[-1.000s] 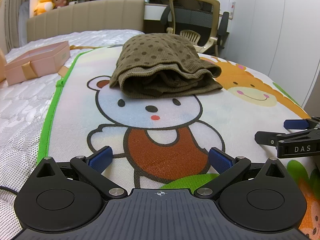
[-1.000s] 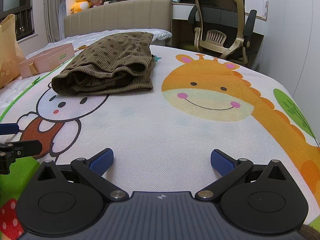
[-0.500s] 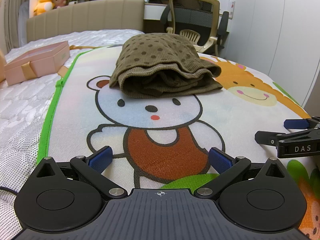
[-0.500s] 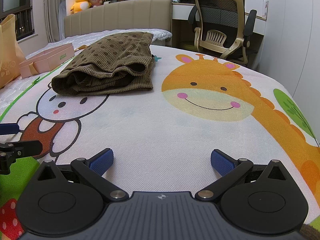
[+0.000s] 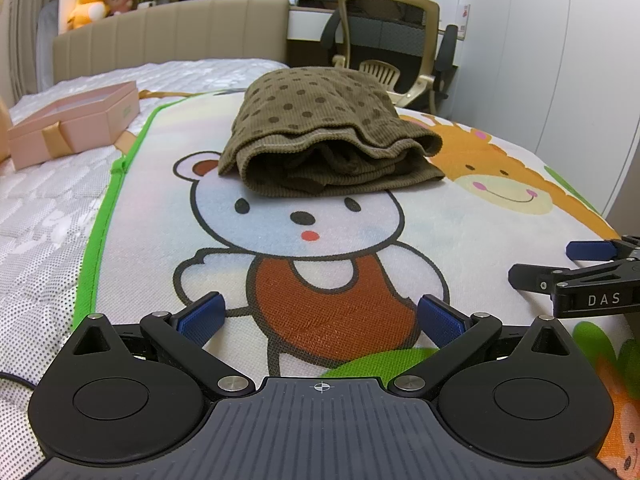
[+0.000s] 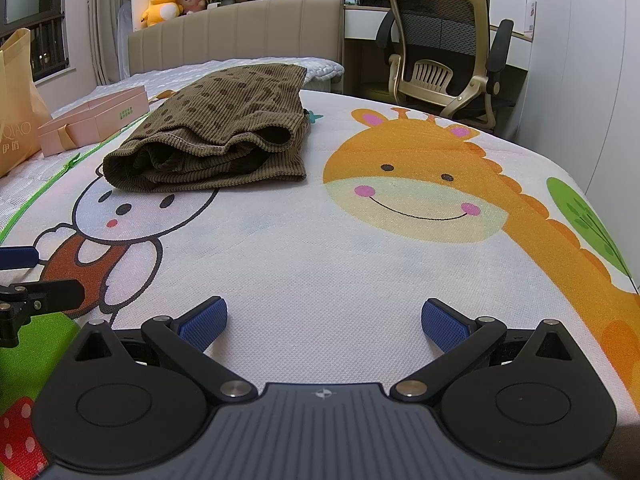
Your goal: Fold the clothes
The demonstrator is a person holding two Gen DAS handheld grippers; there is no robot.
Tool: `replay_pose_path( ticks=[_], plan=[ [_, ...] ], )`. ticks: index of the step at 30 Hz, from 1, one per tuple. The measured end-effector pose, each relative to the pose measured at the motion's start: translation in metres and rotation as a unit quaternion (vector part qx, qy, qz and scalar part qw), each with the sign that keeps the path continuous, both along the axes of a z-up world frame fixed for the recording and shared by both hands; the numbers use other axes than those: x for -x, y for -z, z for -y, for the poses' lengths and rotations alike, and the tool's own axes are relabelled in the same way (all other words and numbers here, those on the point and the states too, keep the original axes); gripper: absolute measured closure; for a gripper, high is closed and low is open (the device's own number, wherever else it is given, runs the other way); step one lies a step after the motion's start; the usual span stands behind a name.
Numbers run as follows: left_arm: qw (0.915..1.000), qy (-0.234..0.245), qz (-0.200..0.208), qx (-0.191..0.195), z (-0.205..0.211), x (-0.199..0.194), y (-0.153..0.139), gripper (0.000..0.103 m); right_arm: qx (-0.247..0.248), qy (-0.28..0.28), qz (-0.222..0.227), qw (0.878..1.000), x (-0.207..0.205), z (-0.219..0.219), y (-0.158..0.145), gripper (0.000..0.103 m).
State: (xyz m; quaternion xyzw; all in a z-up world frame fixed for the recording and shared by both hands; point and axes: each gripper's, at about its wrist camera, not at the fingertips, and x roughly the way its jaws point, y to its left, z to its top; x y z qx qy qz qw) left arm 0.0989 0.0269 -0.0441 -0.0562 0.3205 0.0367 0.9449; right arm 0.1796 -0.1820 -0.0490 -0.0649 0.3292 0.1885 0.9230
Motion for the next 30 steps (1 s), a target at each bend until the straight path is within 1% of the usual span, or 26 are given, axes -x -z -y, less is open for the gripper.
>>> replay_pose_path(
  ticks=[30],
  plan=[
    [1.0000,0.002,-0.003,-0.007,0.0005,0.0000,0.0008,0.000,0.000,0.000,0.000,1.000,0.0006,-0.0001,-0.0002,0.000]
  ],
)
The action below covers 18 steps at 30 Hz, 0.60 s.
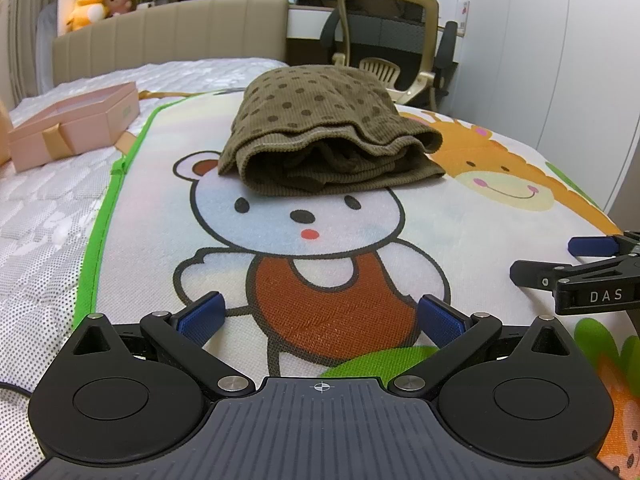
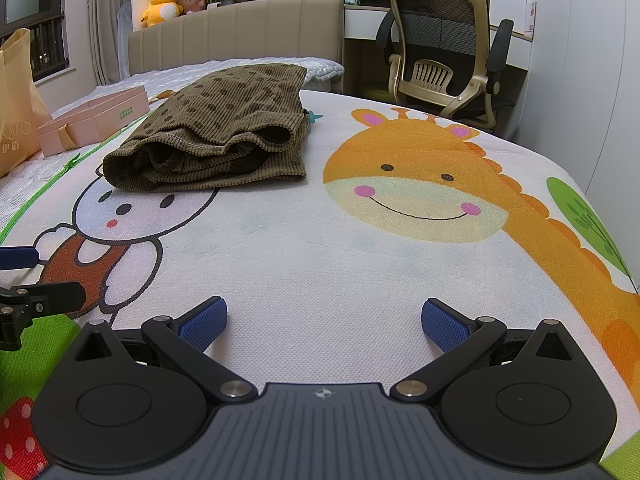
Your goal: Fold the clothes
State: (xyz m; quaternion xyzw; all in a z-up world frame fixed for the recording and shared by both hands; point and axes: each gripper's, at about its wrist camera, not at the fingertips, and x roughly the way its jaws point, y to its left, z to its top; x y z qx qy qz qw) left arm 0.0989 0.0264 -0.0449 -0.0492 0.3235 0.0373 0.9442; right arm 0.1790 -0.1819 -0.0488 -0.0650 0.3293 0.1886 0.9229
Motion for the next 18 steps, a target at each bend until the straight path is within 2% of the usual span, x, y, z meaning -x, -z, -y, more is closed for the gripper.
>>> replay_pose_path(
  ticks=[18],
  plan=[
    [1.0000,0.001,-0.004,-0.007,0.0031,-0.0009,-0.0001,0.000,0.000,0.000,0.000,1.000,0.0000,0.0005,0.0000,0.000]
  ],
)
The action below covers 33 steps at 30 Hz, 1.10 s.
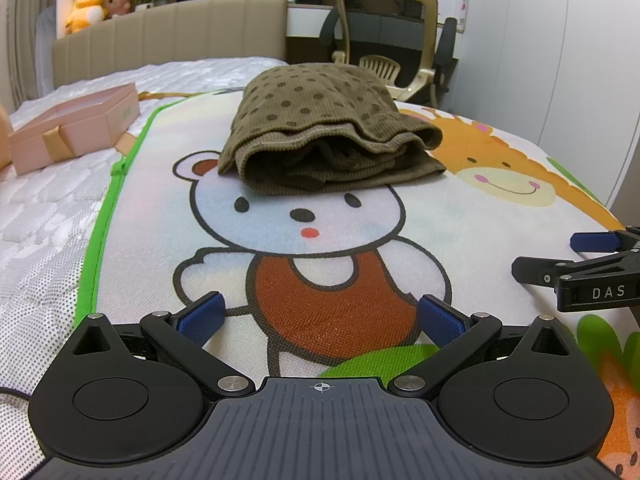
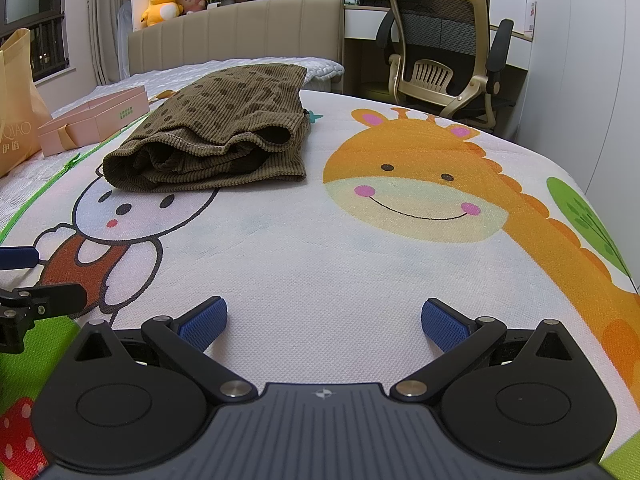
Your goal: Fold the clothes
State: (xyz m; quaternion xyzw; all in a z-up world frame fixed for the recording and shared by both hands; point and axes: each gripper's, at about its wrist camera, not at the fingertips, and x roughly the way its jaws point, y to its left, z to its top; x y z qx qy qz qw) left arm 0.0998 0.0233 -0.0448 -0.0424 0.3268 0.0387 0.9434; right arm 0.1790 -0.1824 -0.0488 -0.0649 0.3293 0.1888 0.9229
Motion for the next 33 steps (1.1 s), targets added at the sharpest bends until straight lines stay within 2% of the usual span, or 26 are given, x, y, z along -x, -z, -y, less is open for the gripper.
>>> replay_pose_path(
  ticks=[19,24,33],
  plan=[
    [1.0000,0.001,-0.001,-0.001,0.0003,-0.0007,-0.0001,0.000,0.000,0.000,0.000,1.000,0.0002,-0.0002,0.0000,0.000],
    [0.9993,0.010,-0.019,-0.031,0.0074,-0.0049,-0.0001,0.000,0.000,0.000,0.000,1.000,0.0003,-0.0002,0.0000,0.000],
    [0.9994,0.015,-0.021,-0.022,0.0033,-0.0062,-0.0003,0.000,0.000,0.000,0.000,1.000,0.0001,0.0002,0.0001,0.000]
  ],
)
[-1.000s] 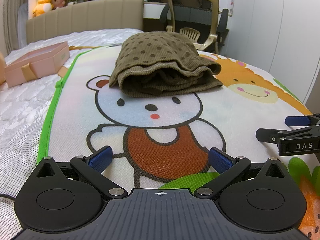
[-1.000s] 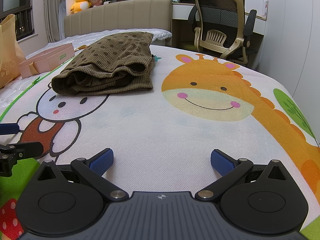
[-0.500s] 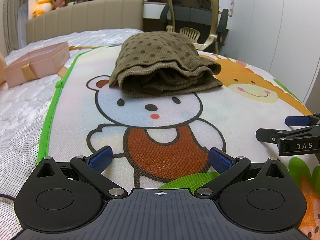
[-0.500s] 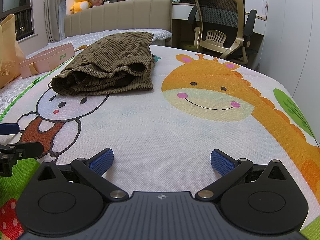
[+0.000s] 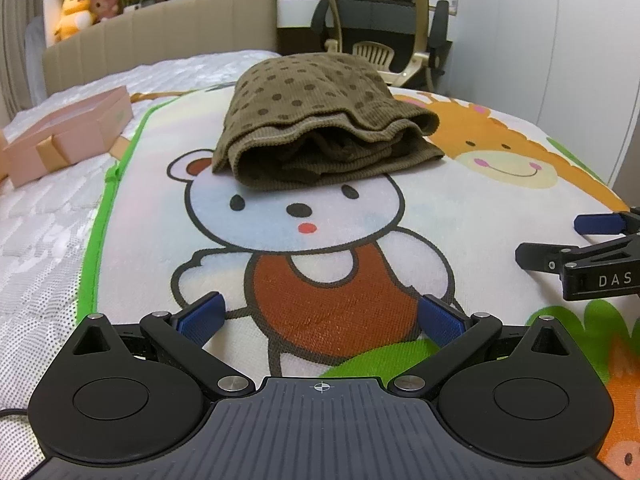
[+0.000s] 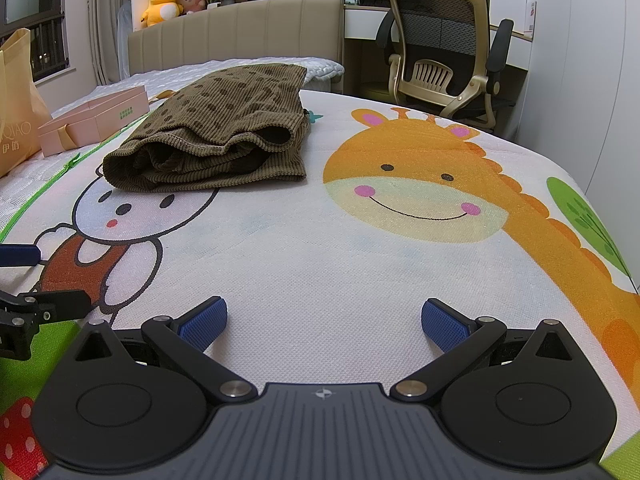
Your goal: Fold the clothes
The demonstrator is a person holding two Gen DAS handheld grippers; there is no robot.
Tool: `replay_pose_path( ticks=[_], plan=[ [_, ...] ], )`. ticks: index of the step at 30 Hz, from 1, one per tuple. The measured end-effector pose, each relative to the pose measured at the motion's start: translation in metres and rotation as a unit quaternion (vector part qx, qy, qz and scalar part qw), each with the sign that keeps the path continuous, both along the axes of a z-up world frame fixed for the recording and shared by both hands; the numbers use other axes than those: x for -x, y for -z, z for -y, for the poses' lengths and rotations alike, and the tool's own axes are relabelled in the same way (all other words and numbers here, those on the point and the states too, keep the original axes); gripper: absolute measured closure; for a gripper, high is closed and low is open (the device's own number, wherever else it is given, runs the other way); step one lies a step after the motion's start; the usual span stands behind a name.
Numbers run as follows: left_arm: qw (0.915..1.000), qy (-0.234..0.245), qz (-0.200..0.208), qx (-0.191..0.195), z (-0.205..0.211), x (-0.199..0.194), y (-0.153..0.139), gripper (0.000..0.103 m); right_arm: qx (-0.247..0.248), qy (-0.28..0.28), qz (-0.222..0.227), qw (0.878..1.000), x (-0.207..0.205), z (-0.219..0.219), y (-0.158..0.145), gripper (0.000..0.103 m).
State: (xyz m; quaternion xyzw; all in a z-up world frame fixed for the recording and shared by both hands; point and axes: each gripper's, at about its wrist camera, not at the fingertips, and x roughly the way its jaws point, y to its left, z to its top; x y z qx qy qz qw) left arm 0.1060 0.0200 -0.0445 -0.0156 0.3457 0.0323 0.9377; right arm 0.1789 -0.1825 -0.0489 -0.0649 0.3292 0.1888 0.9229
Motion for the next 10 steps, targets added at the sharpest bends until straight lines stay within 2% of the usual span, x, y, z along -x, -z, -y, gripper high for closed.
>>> replay_pose_path(
  ticks=[10],
  plan=[
    [1.0000,0.000,0.006,0.006,-0.0015,0.0014,-0.0005,0.000,0.000,0.000,0.000,1.000,0.0000,-0.0001,0.0000,0.000]
  ],
)
